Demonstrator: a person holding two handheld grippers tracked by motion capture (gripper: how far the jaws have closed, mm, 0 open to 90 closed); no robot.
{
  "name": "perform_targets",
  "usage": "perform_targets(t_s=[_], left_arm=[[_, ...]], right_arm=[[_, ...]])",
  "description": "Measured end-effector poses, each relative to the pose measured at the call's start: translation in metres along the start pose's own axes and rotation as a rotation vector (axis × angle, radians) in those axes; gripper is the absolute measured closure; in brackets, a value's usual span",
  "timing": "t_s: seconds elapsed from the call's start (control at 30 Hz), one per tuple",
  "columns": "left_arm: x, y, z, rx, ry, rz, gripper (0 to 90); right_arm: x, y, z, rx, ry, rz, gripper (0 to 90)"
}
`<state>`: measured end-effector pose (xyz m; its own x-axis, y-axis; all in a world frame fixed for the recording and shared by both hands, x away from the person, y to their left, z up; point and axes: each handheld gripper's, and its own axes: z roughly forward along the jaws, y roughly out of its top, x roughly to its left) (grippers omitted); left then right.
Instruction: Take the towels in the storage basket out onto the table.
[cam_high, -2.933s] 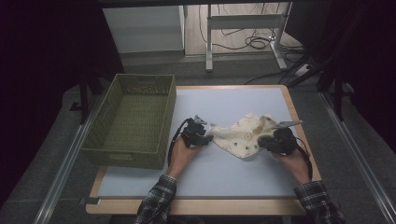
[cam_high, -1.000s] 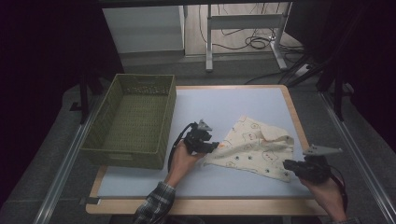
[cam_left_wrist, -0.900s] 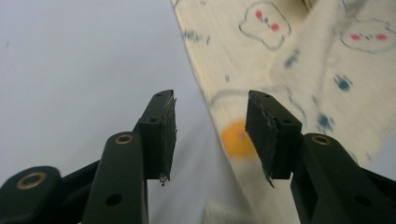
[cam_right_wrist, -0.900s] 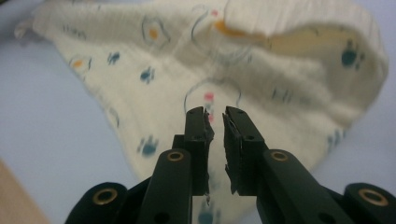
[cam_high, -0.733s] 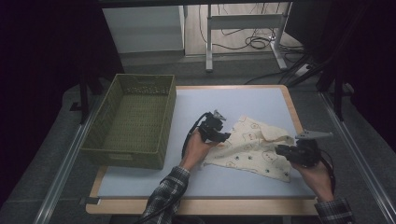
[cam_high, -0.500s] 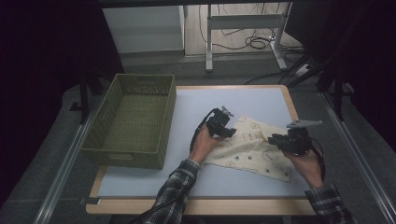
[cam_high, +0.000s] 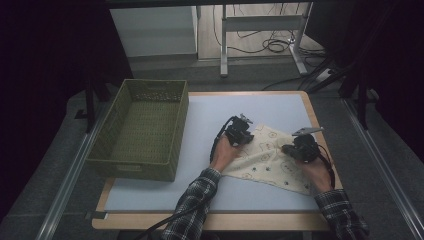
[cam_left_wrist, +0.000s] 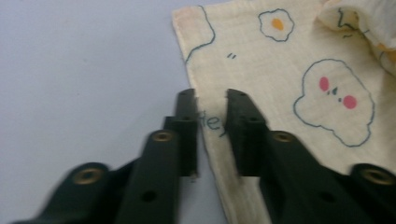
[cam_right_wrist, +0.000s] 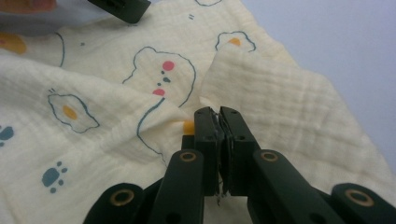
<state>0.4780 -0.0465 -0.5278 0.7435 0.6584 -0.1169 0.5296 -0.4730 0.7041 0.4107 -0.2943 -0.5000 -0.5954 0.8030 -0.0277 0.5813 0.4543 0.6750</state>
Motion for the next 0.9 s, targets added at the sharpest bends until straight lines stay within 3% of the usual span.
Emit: perform_targets(t_s=[0.13, 0.27, 0.5, 0.6, 0.63, 0.7, 0.77, 0.9], left_arm=[[-0.004, 0.001, -0.001, 0.007, 0.016, 0.031, 89.2], [0.0, 0.001, -0.007, -0.03, 0.053, 0.034, 89.6], [0.02, 0.004, -0.045, -0.107, 0.187, 0.034, 89.3], [0.03, 0.003, -0.064, -0.169, 0.263, -0.003, 88.6], [0.033, 0.002, -0.066, -0.164, 0.279, -0.015, 88.0], [0.038, 0.0, -0.065, -0.115, 0.298, -0.029, 79.5], [0.039, -0.006, -0.066, -0.11, 0.329, -0.018, 65.7], [0.041, -0.017, -0.068, -0.099, 0.301, -0.024, 57.1]], right_arm=[[-0.001, 0.003, -0.009, -0.028, -0.008, -0.004, 86.7], [-0.005, 0.009, -0.022, -0.058, -0.027, 0.004, 86.7], [-0.028, 0.027, -0.033, -0.106, -0.055, 0.056, 86.6], [-0.038, 0.04, -0.03, -0.124, -0.084, 0.073, 86.4], [-0.044, 0.045, -0.027, -0.132, -0.102, 0.079, 85.7], [-0.054, 0.052, -0.021, -0.135, -0.137, 0.096, 78.2], [-0.062, 0.055, -0.017, -0.121, -0.151, 0.124, 76.1], [-0.066, 0.046, -0.018, -0.119, -0.133, 0.134, 72.8]])
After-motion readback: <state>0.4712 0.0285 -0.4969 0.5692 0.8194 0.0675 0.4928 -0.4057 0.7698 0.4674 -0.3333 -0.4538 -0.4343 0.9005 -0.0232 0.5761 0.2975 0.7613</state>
